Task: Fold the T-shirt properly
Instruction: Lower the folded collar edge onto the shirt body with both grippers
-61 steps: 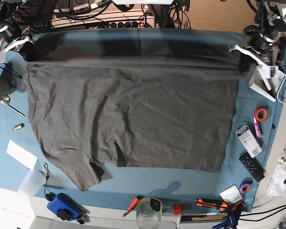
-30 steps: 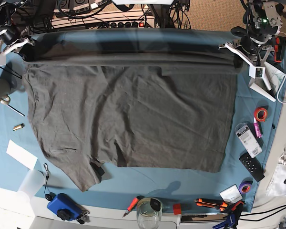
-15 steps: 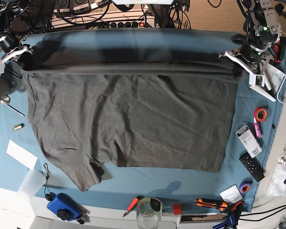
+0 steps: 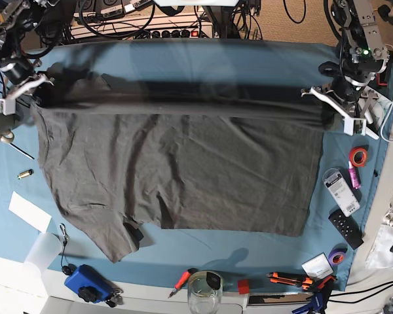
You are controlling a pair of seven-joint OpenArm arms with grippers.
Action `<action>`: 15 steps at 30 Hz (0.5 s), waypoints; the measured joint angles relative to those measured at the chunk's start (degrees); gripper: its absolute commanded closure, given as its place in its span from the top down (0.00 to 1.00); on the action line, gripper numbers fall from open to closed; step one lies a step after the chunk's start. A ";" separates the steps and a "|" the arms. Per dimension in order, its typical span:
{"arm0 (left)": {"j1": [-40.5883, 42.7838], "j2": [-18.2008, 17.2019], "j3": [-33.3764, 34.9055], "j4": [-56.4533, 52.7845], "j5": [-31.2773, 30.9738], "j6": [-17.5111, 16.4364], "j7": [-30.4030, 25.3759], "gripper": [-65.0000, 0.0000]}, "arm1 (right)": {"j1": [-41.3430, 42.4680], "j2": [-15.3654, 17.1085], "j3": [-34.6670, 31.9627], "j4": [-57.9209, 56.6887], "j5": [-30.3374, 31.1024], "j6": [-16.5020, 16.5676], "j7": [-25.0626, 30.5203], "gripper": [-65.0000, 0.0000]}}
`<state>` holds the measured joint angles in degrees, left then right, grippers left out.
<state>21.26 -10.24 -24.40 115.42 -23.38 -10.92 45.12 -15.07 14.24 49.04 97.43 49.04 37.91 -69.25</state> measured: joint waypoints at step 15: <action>-4.20 -1.70 7.15 -2.54 8.63 3.56 -4.94 0.00 | 2.71 0.02 -2.36 -0.02 -4.50 -1.03 3.91 0.00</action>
<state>17.06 -11.94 -17.26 112.88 -14.74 -7.35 40.18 -12.36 14.26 46.68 97.41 44.53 36.88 -65.34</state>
